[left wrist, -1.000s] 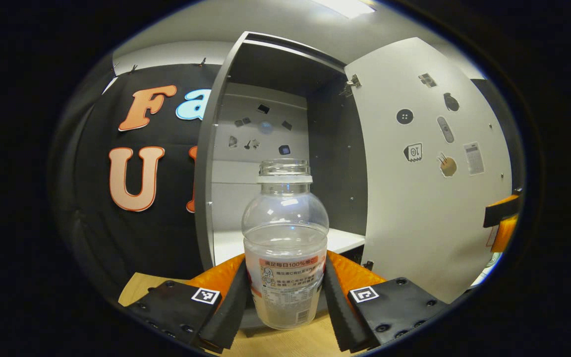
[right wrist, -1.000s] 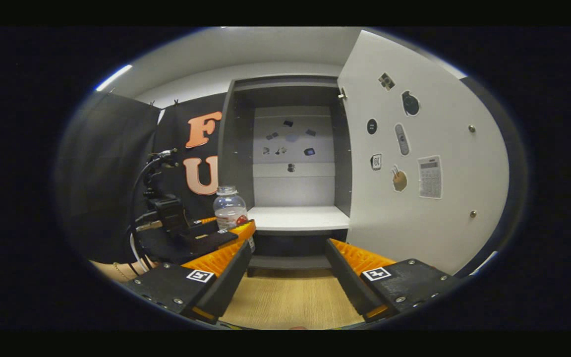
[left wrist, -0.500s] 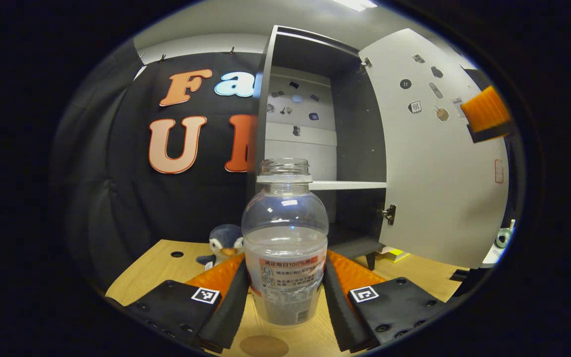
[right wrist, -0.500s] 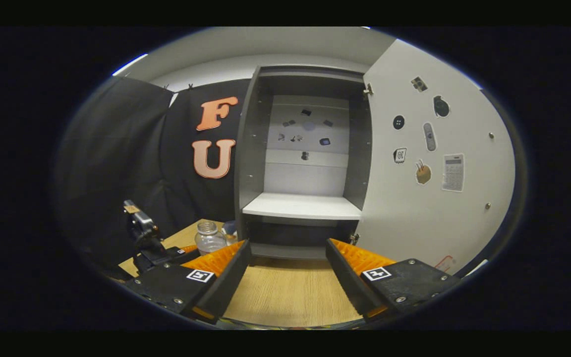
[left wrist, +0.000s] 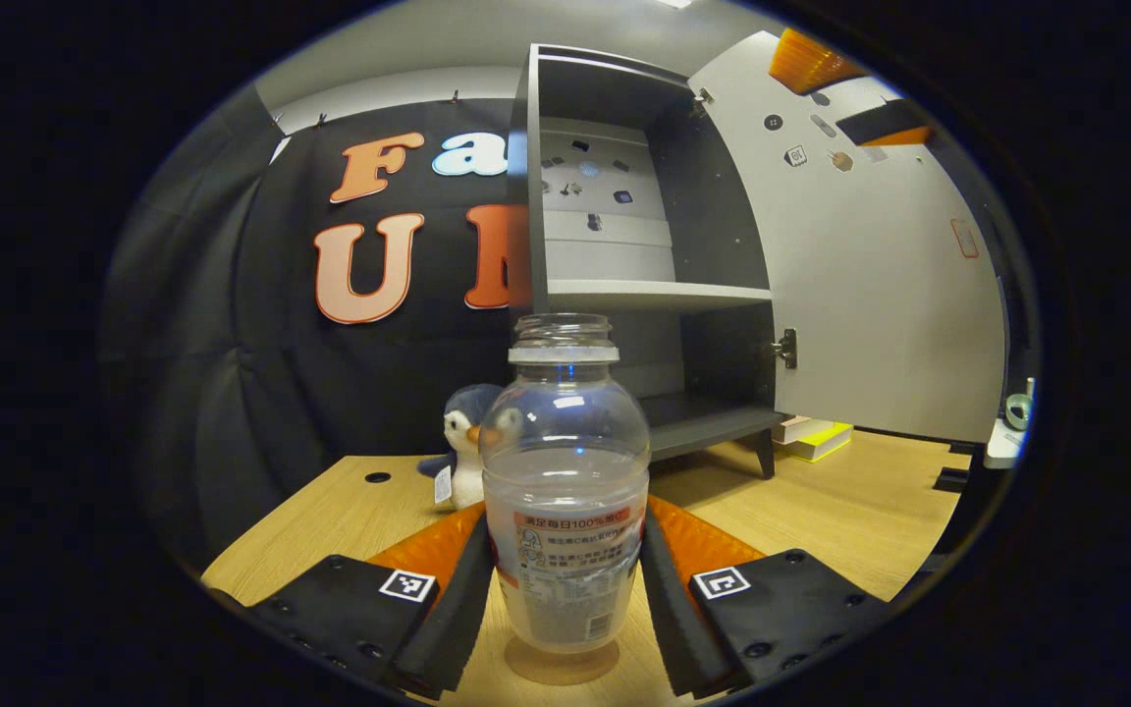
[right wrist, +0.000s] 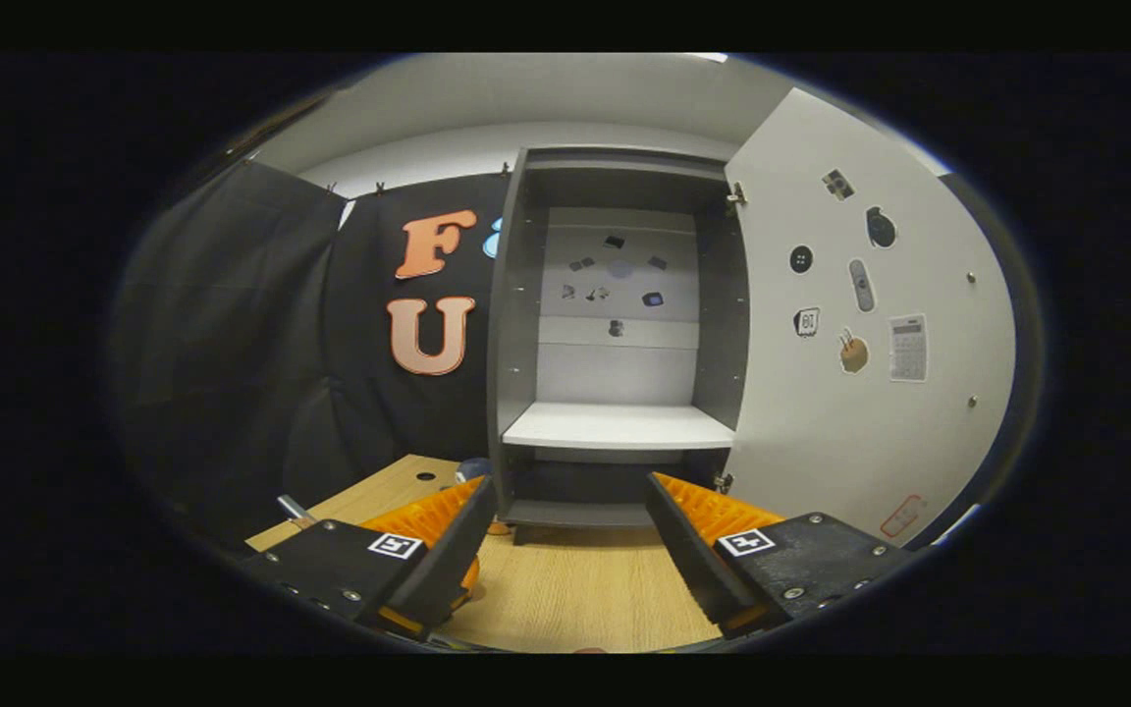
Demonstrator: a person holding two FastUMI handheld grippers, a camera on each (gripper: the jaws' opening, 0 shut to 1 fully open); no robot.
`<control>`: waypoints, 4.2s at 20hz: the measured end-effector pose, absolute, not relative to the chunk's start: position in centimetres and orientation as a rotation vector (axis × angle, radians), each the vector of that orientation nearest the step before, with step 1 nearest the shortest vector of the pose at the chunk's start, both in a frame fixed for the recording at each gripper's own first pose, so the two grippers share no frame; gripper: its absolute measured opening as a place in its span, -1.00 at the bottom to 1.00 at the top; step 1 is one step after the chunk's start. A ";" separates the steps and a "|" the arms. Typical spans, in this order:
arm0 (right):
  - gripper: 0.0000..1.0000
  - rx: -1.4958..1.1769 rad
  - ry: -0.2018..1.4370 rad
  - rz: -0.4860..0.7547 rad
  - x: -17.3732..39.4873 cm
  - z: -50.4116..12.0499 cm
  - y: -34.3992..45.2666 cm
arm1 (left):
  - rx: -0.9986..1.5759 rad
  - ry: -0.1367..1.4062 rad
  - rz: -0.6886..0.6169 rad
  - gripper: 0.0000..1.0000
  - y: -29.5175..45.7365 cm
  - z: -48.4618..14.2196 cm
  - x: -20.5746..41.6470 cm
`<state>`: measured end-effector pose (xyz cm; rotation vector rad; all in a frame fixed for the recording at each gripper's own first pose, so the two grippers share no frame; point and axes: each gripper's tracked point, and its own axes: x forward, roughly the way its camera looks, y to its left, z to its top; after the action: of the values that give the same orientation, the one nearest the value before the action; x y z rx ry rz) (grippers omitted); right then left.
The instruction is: Open the cabinet door with the right hand, grasp the bottle in the cabinet with the left hand and place it on the coaster, then close the cabinet door with the right hand.
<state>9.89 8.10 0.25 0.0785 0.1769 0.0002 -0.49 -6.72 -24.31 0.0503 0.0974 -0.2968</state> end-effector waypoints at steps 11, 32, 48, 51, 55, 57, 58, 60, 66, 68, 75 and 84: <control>0.88 0.094 0.314 -0.059 10.6 -4.3 7.5 | 0.016 0.143 -0.277 0.63 -5.7 -29.8 1.3; 0.87 0.117 0.369 -0.039 10.9 -6.2 8.5 | -0.090 0.277 -0.221 0.84 -4.3 -32.0 0.3; 0.87 0.154 0.367 -0.034 10.3 -6.2 8.6 | -0.063 0.229 -0.254 0.94 -5.2 -28.4 2.2; 0.88 0.163 0.362 -0.035 10.3 -6.0 8.5 | -0.052 0.210 -0.267 0.94 -5.5 -27.1 2.5; 0.87 0.161 0.337 -0.037 10.2 -5.3 8.1 | -0.027 0.171 -0.279 0.94 -5.8 -24.8 3.2; 0.88 0.139 0.322 -0.043 9.9 -4.9 7.7 | -0.030 0.149 -0.283 0.94 -6.0 -23.3 3.7; 0.88 0.117 0.311 -0.048 9.8 -4.7 7.5 | -0.028 0.137 -0.286 0.94 -6.2 -22.5 3.8; 0.88 0.075 0.287 -0.058 9.4 -4.0 6.9 | -0.018 0.116 -0.293 0.94 -6.5 -20.8 4.0; 0.87 0.041 0.206 -0.099 7.9 -1.2 4.7 | -0.029 0.085 -0.326 0.94 -7.6 -15.4 3.4; 0.87 0.042 0.193 -0.116 7.3 -0.8 3.8 | -0.046 0.088 -0.334 0.94 -7.9 -13.6 3.1; 0.87 0.041 0.124 -0.174 5.4 1.6 -0.1 | -0.013 0.018 -0.337 0.93 -8.3 -6.1 1.9; 0.87 0.015 0.014 -0.213 1.3 6.4 -4.5 | -0.040 0.044 -0.276 0.94 -7.9 -1.0 0.3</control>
<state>1.26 -4.54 6.35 0.0153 0.0142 -0.2129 0.33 -7.95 -0.96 -0.0401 0.0439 -0.2757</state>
